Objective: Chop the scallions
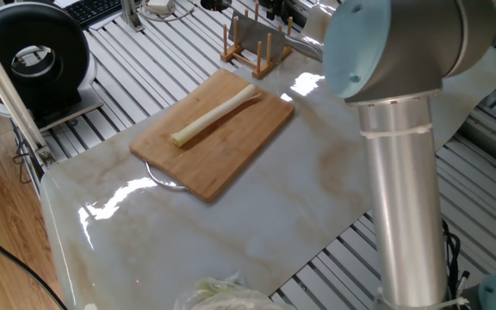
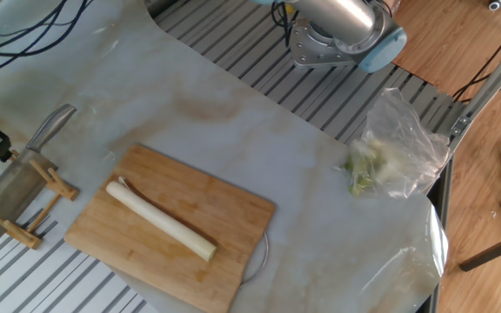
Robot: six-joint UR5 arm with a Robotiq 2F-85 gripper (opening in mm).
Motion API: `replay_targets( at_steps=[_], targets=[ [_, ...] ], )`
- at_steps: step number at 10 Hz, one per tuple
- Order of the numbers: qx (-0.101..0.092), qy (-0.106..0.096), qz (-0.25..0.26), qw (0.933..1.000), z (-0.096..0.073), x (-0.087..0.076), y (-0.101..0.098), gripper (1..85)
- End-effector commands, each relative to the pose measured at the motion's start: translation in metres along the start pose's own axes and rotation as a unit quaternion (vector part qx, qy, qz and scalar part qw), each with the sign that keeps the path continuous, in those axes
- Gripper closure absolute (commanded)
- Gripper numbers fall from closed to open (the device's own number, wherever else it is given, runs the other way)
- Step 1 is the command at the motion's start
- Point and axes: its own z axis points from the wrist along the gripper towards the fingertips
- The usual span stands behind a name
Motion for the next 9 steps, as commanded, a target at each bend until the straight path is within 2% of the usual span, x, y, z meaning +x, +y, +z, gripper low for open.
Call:
replay_targets(
  at_steps=[1,4,5,9],
  targets=[
    [-0.004,-0.005,-0.008,0.9999,0.015,-0.011,0.002,58.3],
    [-0.004,-0.004,-0.019,0.9998,0.020,-0.010,-0.002,58.0],
    [-0.012,-0.006,-0.023,0.9997,0.024,-0.010,0.000,57.3],
    [-0.010,-0.006,-0.032,0.9994,0.031,-0.007,0.003,56.7]
  ],
)
